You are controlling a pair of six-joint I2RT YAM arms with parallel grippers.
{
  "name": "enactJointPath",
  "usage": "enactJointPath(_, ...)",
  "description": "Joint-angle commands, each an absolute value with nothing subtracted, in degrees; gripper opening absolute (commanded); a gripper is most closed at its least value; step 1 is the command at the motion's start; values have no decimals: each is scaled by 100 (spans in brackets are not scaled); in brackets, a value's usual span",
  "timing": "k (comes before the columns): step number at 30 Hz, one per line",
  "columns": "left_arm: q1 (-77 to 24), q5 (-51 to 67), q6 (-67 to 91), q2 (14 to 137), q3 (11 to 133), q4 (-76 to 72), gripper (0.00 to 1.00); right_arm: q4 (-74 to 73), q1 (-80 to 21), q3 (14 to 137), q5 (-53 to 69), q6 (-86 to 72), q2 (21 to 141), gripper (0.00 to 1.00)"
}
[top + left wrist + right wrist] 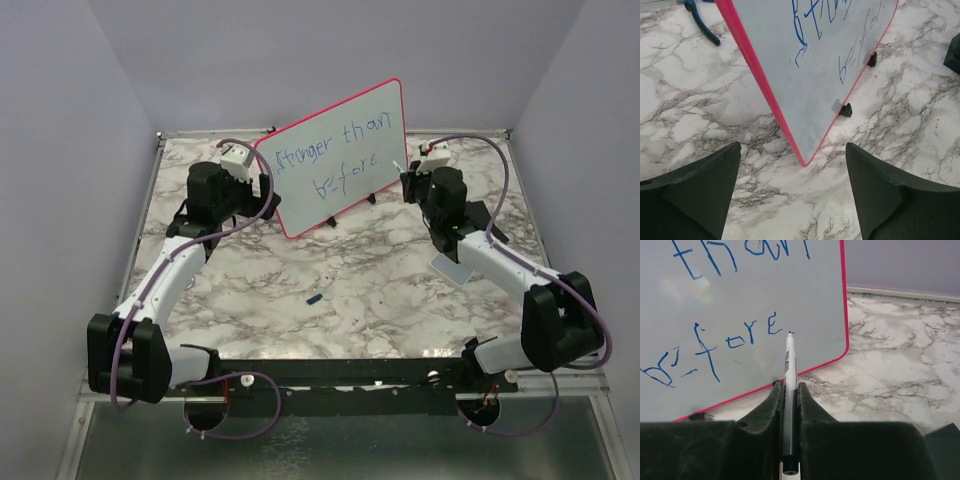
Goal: Write a sentence on the whiteboard
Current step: Write a sentence on the whiteboard, then close the whiteboard marker at the center of the board.
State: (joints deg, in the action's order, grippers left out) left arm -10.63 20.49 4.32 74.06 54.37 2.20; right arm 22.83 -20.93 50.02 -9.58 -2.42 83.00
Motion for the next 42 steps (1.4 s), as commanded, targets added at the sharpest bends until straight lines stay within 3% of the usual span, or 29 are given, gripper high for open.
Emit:
enactJointPath(1,-1081,1634,281,6704,5057,609,88,1488,-2065,4805,-967,-516,7704,1)
enactJointPath(10,-1158,1364,644,5265,4323,1490,84,539,-2074,4523,-318,-920,6829,1)
enactJointPath(15,-2007,863,1438,5008,4117,1501,79,266,-2074,4239,-103,-1148,6350,1)
enactJointPath(21,-3877,-188,1846,5548,4080,1455,79,10,-2074,4073,44,-1193,5958,0)
enactJointPath(27,-5282,-508,1993,6626,3959,1424,81,69,-2074,3692,216,-1254,5711,1)
enactJointPath(42,-5415,-501,1905,7843,3760,1069,69,188,-2071,3462,248,-1263,5595,1)
